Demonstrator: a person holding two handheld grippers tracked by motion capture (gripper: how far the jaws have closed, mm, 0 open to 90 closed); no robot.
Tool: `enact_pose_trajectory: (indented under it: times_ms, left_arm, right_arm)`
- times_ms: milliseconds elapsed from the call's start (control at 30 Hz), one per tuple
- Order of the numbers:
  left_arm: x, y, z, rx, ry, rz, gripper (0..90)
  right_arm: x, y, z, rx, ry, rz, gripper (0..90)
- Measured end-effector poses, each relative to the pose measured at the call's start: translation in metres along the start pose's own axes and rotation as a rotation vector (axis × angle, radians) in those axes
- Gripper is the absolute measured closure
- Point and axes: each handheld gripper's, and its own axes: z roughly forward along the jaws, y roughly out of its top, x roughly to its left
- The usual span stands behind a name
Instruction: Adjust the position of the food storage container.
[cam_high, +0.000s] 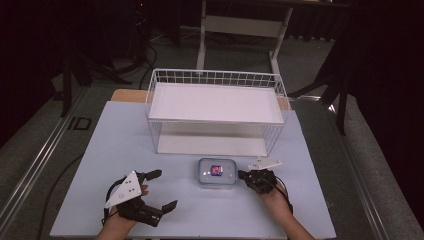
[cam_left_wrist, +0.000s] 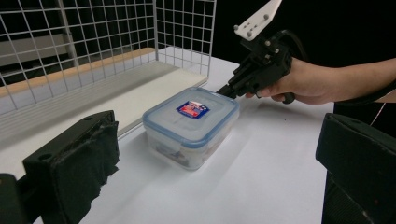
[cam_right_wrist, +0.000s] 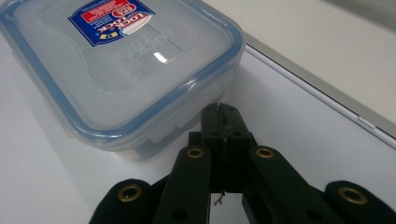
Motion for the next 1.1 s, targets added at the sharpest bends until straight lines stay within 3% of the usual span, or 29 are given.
enact_pose_trajectory:
  times_ms: [567,767,867,900,967,1100]
  left_arm:
    - [-0.001,-0.001,-0.002,0.005,0.006,-0.001,0.5]
    - [0.0,-0.001,-0.001,0.014,0.005,-0.003,0.5]
    - [-0.001,-0.001,-0.001,0.018,0.007,-0.002,0.5]
    - [-0.001,-0.002,0.0,0.019,0.009,-0.002,0.5]
    - [-0.001,-0.002,0.0,0.025,0.01,-0.002,0.5]
    - [-0.001,-0.002,0.001,0.029,0.007,-0.007,0.5]
  right_arm:
    - [0.004,0.011,0.015,-0.021,0.023,-0.004,89.9]
    - [0.001,0.01,0.007,-0.042,0.0,0.004,82.1]
    - [-0.001,0.009,-0.007,-0.077,-0.004,0.008,62.5]
    - [0.0,0.009,-0.011,-0.082,-0.002,0.007,51.5]
    - [0.002,0.008,-0.016,-0.1,-0.034,0.0,35.9]
    - [0.002,0.006,-0.027,-0.129,0.022,0.037,14.7]
